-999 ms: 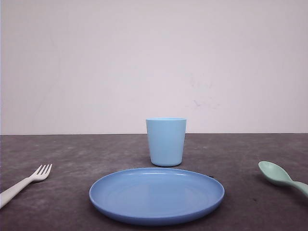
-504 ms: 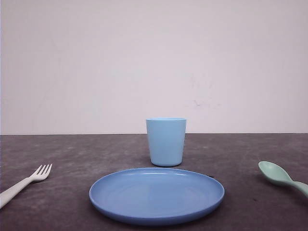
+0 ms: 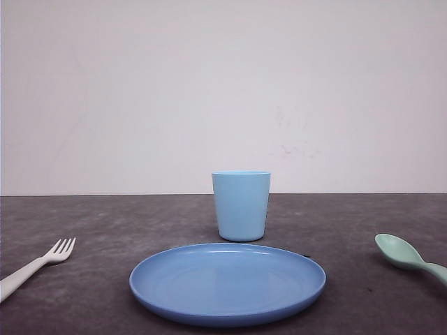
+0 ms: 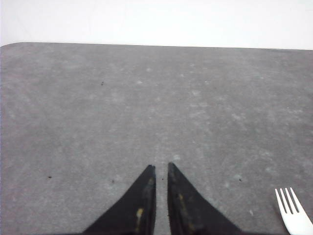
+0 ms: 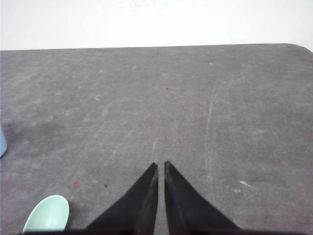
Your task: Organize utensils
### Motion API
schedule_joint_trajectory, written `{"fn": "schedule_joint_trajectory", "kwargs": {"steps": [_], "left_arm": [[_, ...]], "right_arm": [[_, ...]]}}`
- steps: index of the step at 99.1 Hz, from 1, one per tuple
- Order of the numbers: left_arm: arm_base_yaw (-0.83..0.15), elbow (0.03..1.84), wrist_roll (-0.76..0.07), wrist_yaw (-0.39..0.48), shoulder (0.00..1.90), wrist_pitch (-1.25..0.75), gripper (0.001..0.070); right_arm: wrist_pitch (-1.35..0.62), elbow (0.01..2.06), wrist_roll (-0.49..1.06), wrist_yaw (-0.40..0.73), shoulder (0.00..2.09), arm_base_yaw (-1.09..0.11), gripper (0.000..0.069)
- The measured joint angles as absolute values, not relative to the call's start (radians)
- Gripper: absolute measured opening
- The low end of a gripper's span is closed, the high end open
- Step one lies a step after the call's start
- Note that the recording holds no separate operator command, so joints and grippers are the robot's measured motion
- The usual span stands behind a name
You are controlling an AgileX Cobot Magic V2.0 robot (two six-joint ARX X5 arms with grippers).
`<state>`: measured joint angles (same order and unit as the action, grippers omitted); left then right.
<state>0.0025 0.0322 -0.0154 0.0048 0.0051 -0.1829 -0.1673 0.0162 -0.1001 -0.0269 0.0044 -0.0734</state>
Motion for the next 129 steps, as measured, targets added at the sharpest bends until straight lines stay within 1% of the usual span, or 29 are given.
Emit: {"fn": "schedule_joint_trajectory", "kwargs": {"steps": [53, 60, 71, 83, 97, 105, 117, 129], "left_arm": [[0.002, 0.032, -0.022, 0.007, 0.005, -0.183, 0.0018], [0.002, 0.032, -0.055, 0.023, 0.005, -0.183, 0.0018], [0.002, 0.032, -0.143, 0.047, 0.005, -0.181, 0.0018], [0.002, 0.035, -0.223, 0.115, 0.005, -0.177, 0.0018], [0.002, 0.094, -0.337, 0.212, 0.007, -0.162, 0.0018], [0.002, 0.184, -0.383, 0.237, 0.009, -0.153, 0.0018], [0.002, 0.312, -0.393, 0.240, 0.039, -0.171, 0.0018], [0.002, 0.441, -0.375, 0.240, 0.121, -0.273, 0.0018]], "right_arm": [[-0.173, 0.016, -0.101, -0.027, 0.004, -0.073, 0.0024], [-0.173, 0.016, -0.106, -0.033, 0.004, -0.073, 0.0024], [-0.168, 0.017, -0.148, -0.085, 0.004, -0.073, 0.0022], [-0.181, 0.042, -0.232, -0.137, 0.005, -0.073, 0.0008], [-0.194, 0.173, -0.317, -0.175, 0.015, -0.073, 0.0007], [-0.241, 0.282, -0.341, -0.175, 0.040, -0.073, 0.0007], [-0.348, 0.437, -0.345, -0.173, 0.126, -0.073, 0.0007], [-0.446, 0.591, -0.321, -0.181, 0.234, -0.073, 0.0007]]}}
